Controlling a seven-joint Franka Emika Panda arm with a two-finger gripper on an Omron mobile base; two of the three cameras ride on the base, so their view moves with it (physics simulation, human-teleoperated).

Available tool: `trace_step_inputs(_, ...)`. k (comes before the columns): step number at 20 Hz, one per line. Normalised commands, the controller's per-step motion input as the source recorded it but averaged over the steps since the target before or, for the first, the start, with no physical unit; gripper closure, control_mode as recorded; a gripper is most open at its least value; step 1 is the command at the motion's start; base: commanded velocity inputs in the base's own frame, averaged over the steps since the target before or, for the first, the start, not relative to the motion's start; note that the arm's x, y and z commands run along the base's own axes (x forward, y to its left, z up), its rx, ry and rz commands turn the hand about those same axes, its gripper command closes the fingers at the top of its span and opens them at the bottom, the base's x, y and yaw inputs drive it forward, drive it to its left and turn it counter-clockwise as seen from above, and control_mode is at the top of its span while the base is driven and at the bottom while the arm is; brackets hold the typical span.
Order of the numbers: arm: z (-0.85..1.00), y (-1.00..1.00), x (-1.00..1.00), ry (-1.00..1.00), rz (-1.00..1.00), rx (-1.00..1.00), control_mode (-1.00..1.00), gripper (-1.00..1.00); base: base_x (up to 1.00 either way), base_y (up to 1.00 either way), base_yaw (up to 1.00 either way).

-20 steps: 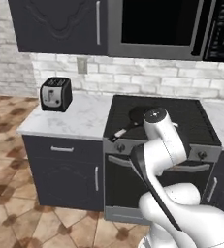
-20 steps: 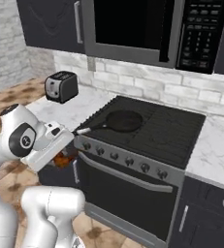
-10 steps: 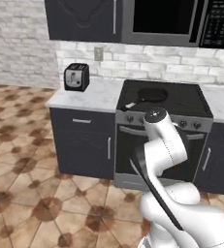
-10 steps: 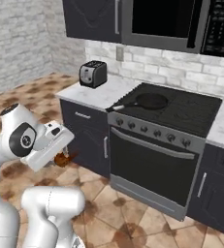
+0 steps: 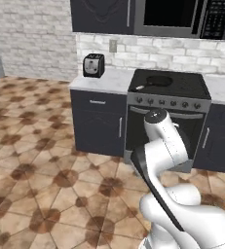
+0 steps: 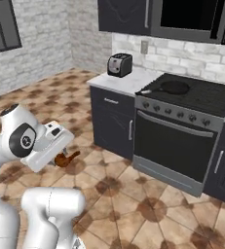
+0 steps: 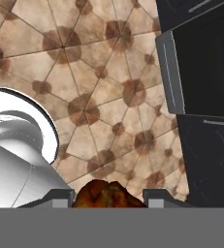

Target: Take the chicken drumsticks from the pan and place one on each plate on the dining counter.

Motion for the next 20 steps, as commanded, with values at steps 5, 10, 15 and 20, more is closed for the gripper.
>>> trace_step_inputs(5,0.00,0.00,0.00,0.00,0.00,0.00,1.00,1.00,-1.00,0.00,0.17)
trace_step_inputs(10,0.00,0.00,0.00,0.00,0.00,0.00,1.00,1.00,-1.00,-0.01,0.16)
trace_step_inputs(15,0.00,0.00,0.00,0.00,0.00,0.00,1.00,1.00,-1.00,-0.03,0.15)
trace_step_inputs(20,0.00,0.00,0.00,0.00,0.00,0.00,1.00,1.00,-1.00,0.00,0.13)
